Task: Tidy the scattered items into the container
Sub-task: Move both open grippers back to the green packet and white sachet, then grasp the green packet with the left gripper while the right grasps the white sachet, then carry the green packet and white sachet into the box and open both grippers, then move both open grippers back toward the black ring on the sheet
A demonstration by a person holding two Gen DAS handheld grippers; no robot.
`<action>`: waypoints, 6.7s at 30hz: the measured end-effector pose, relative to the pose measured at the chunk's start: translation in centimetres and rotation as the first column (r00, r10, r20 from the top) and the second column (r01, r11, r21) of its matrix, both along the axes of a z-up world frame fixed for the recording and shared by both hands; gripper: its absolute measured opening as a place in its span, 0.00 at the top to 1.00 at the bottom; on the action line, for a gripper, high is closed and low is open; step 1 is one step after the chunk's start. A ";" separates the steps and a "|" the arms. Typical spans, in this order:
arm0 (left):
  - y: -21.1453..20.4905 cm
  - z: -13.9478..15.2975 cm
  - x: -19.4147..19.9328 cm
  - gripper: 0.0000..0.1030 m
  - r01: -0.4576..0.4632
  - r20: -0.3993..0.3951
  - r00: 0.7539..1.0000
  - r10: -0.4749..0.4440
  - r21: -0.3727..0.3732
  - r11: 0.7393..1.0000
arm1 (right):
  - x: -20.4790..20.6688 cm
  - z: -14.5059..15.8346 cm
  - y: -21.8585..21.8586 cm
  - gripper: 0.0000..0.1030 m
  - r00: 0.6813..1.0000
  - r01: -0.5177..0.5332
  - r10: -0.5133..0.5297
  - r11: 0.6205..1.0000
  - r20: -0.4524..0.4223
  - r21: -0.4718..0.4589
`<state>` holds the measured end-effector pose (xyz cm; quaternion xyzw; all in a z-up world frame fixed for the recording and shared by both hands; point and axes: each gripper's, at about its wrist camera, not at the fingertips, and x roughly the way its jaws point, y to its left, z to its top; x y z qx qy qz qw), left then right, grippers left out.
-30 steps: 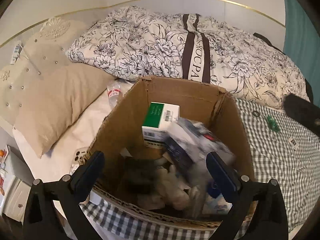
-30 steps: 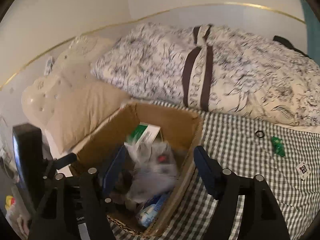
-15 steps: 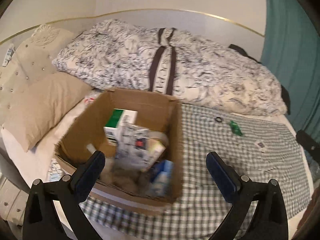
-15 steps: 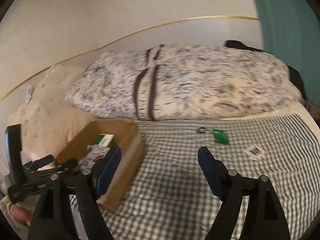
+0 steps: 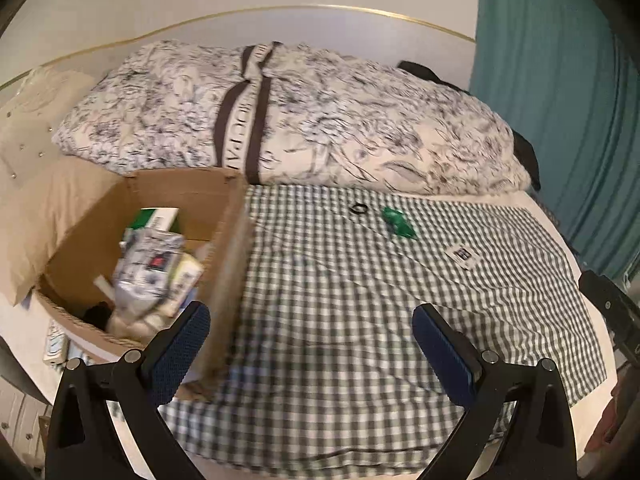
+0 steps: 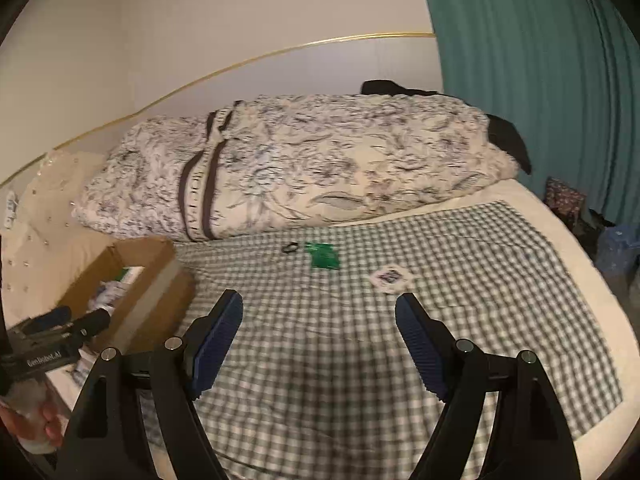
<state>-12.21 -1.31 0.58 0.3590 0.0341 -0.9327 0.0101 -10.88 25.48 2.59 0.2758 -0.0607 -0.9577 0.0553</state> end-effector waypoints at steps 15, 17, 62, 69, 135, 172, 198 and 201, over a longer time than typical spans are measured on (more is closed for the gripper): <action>8.5 -5.8 -10.4 0.00 0.059 0.122 0.991 -0.058 -0.002 0.998 | -6.7 -4.7 5.5 0.23 0.998 0.021 -0.024 0.999 0.055 0.043; 9.4 -6.6 -12.3 0.00 0.058 0.131 0.990 -0.056 -0.008 0.998 | -8.9 -5.5 5.2 0.23 0.997 0.012 -0.016 0.998 0.071 0.058; 14.3 -15.5 -30.3 0.69 0.015 0.144 0.989 -0.015 0.003 1.000 | -26.5 -19.3 8.2 0.54 0.975 0.034 -0.017 0.997 0.222 -0.071; 12.7 -11.2 -23.7 0.69 0.027 0.102 0.995 -0.017 -0.090 0.996 | -26.6 -19.5 9.1 0.59 0.976 0.043 -0.014 0.991 0.219 -0.130; -21.7 -1.8 -2.9 0.69 -0.298 0.061 0.953 0.297 0.011 0.955 | -9.0 -0.6 -30.6 0.68 0.807 -0.583 0.579 0.812 0.112 0.002; -0.6 -2.0 -3.2 0.00 -0.077 0.010 0.997 0.077 -0.032 0.997 | -4.4 -1.5 -2.6 0.21 1.000 -0.029 0.029 0.998 0.002 -0.060; 8.1 -11.9 -23.5 0.00 -0.095 0.051 0.993 0.105 -0.166 0.982 | -20.7 -16.1 3.1 0.00 0.997 0.076 -0.077 0.997 0.030 0.024; 8.9 -14.1 -26.4 0.00 -0.093 0.065 0.993 0.102 -0.140 0.986 | -23.0 -17.1 5.5 0.01 0.987 0.111 -0.101 0.990 0.123 -0.082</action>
